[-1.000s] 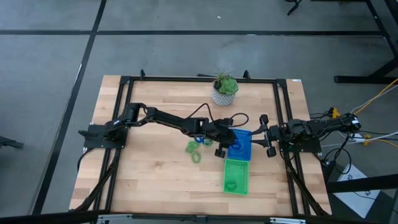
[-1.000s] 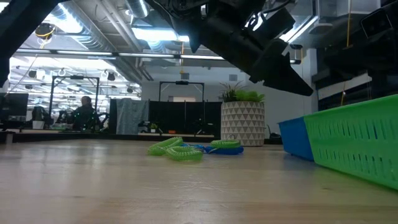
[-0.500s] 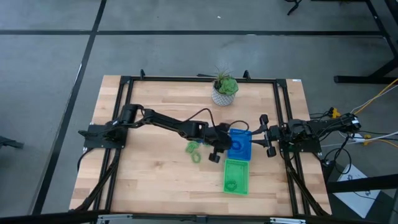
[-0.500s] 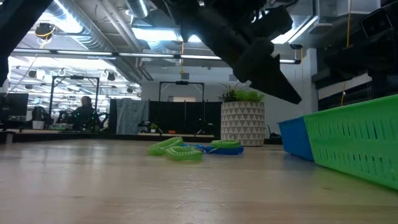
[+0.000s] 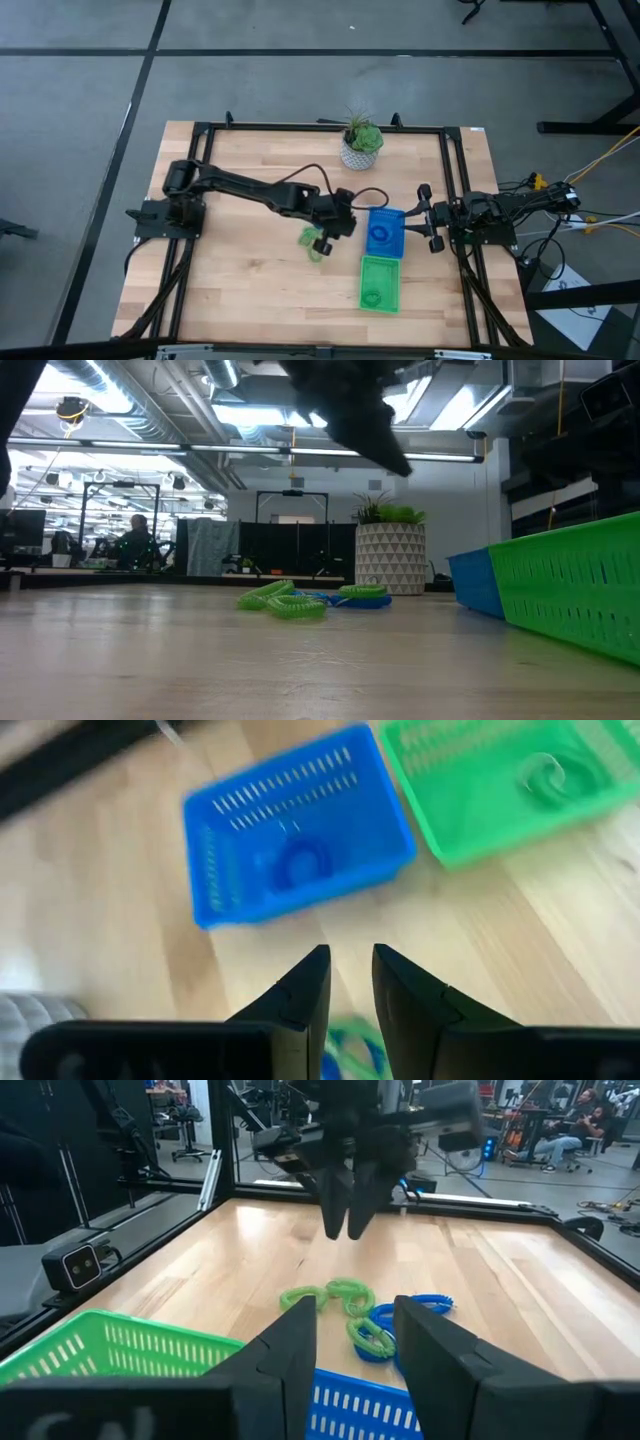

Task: Sort spring keychains
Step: Put the green spring keychain into the green bin

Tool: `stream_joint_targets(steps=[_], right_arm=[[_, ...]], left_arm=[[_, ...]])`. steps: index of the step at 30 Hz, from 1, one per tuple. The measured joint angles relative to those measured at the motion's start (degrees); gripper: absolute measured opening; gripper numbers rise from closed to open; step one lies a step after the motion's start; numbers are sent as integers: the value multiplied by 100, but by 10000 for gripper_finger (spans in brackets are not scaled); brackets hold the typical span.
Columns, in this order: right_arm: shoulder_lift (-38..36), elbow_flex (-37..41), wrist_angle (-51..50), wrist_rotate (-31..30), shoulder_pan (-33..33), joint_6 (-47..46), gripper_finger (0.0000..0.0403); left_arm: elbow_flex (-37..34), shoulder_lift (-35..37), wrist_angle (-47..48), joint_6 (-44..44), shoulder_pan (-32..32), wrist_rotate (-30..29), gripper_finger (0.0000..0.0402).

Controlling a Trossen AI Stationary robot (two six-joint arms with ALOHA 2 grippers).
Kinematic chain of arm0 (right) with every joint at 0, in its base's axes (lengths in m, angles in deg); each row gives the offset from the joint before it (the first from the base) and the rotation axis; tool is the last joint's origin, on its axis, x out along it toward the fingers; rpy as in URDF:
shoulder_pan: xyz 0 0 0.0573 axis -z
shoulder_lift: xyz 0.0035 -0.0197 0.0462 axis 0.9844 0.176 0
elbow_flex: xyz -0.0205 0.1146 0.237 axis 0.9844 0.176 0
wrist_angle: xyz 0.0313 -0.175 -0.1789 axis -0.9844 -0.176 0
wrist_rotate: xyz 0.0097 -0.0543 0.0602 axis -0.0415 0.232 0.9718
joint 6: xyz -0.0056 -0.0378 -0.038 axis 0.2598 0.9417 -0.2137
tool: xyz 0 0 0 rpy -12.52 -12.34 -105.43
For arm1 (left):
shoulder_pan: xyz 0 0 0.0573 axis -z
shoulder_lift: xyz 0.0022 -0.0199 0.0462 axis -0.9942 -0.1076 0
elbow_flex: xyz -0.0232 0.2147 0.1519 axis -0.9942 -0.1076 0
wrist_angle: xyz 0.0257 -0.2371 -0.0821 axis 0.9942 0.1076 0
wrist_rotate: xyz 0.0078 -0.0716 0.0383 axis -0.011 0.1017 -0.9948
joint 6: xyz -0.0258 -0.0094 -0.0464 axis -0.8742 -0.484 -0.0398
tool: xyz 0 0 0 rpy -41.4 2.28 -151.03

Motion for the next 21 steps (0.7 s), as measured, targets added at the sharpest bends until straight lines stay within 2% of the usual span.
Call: stream_joint_targets(steps=[7, 15, 21], right_arm=[[0, 1, 0, -12, -1, 0, 136], [0, 2, 0, -17, 0, 0, 136], [0, 2, 0, -17, -1, 1, 136]], left_arm=[[-895, 603, -53, -40, -31, 392, 73], [-2039, 1201, -533, 49, -31, 404, 73], [-2574, 1283, -467, -39, -31, 382, 72]])
